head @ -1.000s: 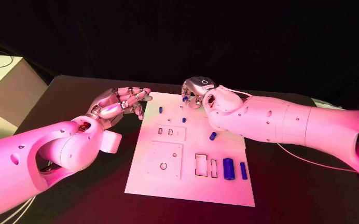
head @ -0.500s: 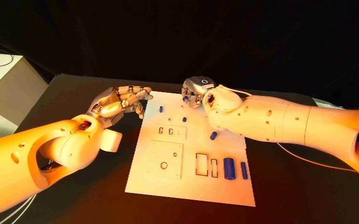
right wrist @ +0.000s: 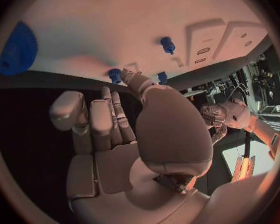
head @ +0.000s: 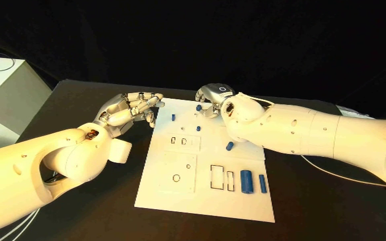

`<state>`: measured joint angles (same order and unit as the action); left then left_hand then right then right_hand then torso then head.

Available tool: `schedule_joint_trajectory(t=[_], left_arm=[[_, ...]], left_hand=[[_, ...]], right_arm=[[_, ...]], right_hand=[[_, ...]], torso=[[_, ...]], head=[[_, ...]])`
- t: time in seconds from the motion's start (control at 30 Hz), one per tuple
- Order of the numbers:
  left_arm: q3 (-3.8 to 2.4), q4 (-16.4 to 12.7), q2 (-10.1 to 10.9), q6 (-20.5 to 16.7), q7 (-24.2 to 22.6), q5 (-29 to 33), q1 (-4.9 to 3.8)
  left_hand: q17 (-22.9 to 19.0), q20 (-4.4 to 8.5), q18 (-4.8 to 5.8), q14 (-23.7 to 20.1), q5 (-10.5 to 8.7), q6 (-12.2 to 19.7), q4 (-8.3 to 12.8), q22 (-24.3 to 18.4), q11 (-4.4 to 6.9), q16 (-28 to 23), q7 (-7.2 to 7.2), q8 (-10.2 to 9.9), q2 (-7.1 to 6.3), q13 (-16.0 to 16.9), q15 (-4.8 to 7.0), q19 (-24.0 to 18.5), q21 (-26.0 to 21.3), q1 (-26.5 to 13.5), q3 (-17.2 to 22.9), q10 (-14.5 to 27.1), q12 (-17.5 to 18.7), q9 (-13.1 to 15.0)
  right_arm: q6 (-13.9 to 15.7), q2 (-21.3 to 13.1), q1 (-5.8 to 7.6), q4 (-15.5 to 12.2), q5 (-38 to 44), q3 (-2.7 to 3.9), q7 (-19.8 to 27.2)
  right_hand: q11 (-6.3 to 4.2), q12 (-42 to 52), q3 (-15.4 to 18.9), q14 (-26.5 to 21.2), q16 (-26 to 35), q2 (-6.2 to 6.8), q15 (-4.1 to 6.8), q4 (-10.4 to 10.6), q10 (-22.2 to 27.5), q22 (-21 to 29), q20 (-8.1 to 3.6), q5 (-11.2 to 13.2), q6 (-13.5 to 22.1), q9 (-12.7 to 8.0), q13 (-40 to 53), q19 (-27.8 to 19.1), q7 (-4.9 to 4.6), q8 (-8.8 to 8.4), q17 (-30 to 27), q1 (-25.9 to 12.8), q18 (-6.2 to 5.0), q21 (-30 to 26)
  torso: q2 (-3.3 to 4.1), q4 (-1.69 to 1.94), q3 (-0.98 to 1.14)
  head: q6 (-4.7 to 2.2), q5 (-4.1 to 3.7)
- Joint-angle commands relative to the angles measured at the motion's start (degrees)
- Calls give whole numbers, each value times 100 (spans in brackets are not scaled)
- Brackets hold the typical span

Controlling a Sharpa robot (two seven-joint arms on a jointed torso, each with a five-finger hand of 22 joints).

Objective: Assemble the parts on the task board

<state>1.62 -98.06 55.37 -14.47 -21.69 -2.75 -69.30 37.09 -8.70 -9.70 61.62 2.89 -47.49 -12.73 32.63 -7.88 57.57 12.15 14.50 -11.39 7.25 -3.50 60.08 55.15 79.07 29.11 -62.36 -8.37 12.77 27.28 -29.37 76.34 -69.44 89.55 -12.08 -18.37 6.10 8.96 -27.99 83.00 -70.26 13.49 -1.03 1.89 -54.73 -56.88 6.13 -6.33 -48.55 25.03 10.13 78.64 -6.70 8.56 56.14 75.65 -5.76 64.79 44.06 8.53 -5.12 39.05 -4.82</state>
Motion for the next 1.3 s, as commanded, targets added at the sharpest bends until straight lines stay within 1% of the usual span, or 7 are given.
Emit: schedule_joint_trajectory(t=[0.03, 0.37, 0.53, 0.6, 0.67, 0.9, 1.3], left_arm=[[-5, -3, -3, 121, -51, 56, -16], [-4, 23, 13, 140, -47, 67, -16], [-4, 63, 15, 143, -58, 68, -15], [-3, 76, 15, 148, -62, 68, -15], [-3, 88, 13, 151, -64, 68, -15], [-2, 114, -6, 193, -66, 68, -13], [-2, 139, -17, 253, -46, 69, -12]], left_hand=[[-5, -1, -85, -32, 19, 32, 4, 7, -8, -20, -10, -14, 43, -10, -2, -32, 18, -21, 27, 51, 20, 6], [-12, -3, -88, -34, 20, 28, 15, 16, -1, -25, -10, -5, 53, 2, 0, -49, 37, -15, 39, 9, -16, 12], [-12, -3, -88, -35, 19, 29, 17, 17, -1, -25, -11, -5, 51, 3, 1, -51, 39, -14, 39, 6, -20, 13], [-13, -3, -88, -35, 19, 29, 18, 17, 0, -25, -11, -5, 50, 4, 1, -52, 40, -14, 39, 5, -21, 13], [-14, -3, -89, -36, 19, 31, 21, 19, -2, -26, -12, -4, 45, 3, 1, -55, 43, -13, 38, 11, -20, 14], [-18, -4, -89, -37, 20, 36, 29, 25, -7, -29, -11, -3, 39, -4, -1, -65, 55, -13, 40, 46, -10, 17], [-23, -8, -88, -40, 23, 46, 38, 32, -12, -32, -6, -3, 54, -11, -5, -78, 73, -5, 58, 84, -2, 19]], right_arm=[[175, -135, -1, -172, -36, -2, 134], [652, -1125, 51, -1007, -418, 9, 155], [715, -1598, 75, -1167, -1391, 17, 853], [604, -1730, 79, -1156, -1761, 19, 1050], [477, -1811, 81, -1118, -1990, 20, 1168], [49, -1898, 81, -862, -2252, 22, 1211], [-465, -1655, 41, -507, -2022, 22, 875]], right_hand=[[-3, 57, 124, -40, 29, -18, 6, 42, 47, 45, -3, 19, 19, 3, -13, -43, -19, -32, -42, 94, -82, -54], [-68, 296, 73, -145, 406, -47, 68, 243, -396, 510, -58, -128, -78, 4, -131, -131, -256, -74, -508, 190, -157, -520], [-278, 1067, -67, 88, -67, 108, 204, 305, -1686, -178, -183, -125, -192, -3, 267, 150, -150, -94, 185, 253, -36, 7], [-303, 5101, 303, 343, -905, 156, 352, 271, -2327, -1060, -78, -282, -226, 52, 4327, 443, -87, -35, 1454, 281, 228, 738], [-183, 6928, 541, 414, -1279, -9, 190, 518, -2293, -1478, -106, -374, -82, 90, 6337, 518, -209, 0, 2064, 217, 205, 1068], [-140, 8083, 1022, 679, -1932, -83, 89, 825, -3496, -2666, -23, -386, 115, 116, 7955, 890, -279, 48, 3293, 277, 430, 2020], [-95, 8092, 1475, 700, -1974, -148, 29, 1106, -3509, -2801, 31, -379, 310, 103, 7969, 917, -319, 16, 3386, 378, 453, 2124]], torso=[[4, -17, 8], [-10, -103, 39], [-21, -149, 63], [-21, -158, 76], [-21, -167, 88], [-11, -184, 121], [-13, -148, 90]], head=[[-14, 0], [-125, 7], [-201, -20], [-225, -25], [-235, -30], [-236, -58], [-176, -55]])
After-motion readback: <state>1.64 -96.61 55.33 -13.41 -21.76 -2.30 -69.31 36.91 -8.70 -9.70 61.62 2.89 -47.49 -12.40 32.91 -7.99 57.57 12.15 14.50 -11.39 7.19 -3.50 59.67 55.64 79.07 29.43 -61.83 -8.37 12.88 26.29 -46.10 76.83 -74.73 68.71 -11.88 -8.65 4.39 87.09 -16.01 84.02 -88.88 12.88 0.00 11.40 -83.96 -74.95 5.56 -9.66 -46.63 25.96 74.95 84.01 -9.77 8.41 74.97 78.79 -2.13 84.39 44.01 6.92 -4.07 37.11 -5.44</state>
